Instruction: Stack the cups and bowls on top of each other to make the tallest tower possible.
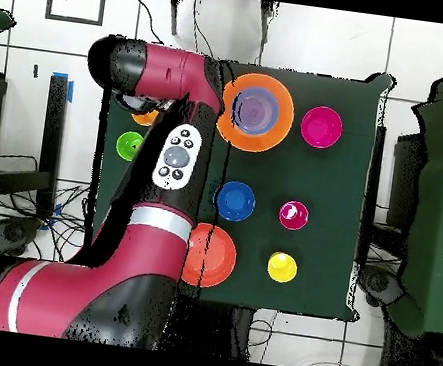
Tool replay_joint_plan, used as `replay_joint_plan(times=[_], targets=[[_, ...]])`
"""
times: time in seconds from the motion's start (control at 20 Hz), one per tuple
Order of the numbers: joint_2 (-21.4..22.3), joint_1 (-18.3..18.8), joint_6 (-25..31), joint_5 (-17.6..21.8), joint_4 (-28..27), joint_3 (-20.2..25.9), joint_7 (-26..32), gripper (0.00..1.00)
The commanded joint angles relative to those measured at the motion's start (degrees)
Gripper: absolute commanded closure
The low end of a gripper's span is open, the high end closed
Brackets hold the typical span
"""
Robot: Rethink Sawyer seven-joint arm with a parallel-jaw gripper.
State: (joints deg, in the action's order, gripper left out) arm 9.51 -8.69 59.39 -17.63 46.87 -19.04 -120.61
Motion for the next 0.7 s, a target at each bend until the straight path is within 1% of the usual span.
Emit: replay_joint_plan(times=[0.05, 0.45, 0.55, 0.7], targets=[[-5.01, 0.28, -3.54, 1.76, 2.25, 5.76, -5.19, 0.0], [-7.8, -0.06, -3.61, 1.88, -0.84, 4.83, -6.02, 0.0], [-8.8, -0.09, -2.83, 2.03, -2.37, 4.36, -5.97, 0.0], [-9.39, -1.19, -0.07, 2.5, -4.71, 2.38, -7.39, 0.0]])
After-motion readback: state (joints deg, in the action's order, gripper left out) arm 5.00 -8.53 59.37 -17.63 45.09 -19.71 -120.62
